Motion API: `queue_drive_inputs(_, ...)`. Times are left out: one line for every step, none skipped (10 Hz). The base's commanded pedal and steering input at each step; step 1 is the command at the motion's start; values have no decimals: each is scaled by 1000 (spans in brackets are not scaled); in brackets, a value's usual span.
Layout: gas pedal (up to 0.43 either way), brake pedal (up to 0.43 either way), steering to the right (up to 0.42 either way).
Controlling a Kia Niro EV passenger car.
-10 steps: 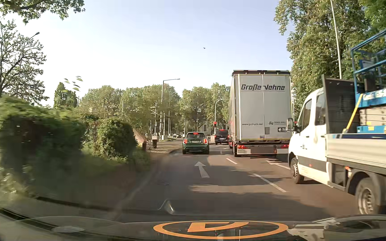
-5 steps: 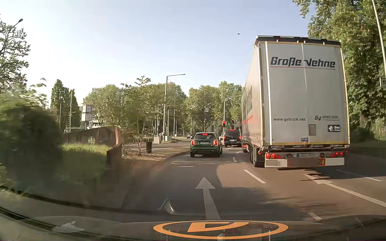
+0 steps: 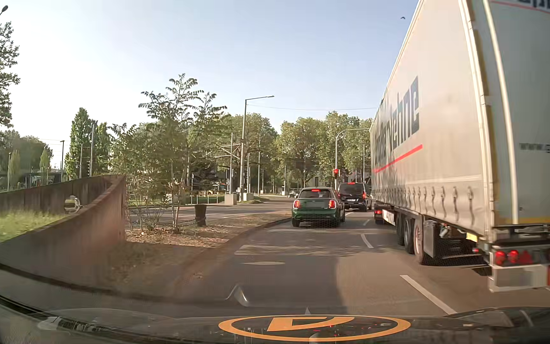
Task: Follow the waypoints while adhering to traffic rules and regulations
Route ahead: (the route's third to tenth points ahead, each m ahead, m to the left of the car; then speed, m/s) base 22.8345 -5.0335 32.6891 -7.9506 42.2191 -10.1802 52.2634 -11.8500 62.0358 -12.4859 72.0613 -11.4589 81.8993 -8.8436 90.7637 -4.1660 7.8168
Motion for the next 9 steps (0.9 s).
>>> queue_drive_inputs(0, 238, -39)
queue_drive_inputs(0, 238, -37)
queue_drive_inputs(0, 232, -36)
queue_drive_inputs(0, 213, -35)
queue_drive_inputs(0, 201, -28)
queue_drive_inputs(0, 201, -17)
queue_drive_inputs(0, 201, -6)
queue_drive_inputs(0, 201, 7)
queue_drive_inputs(0, 207, 23)
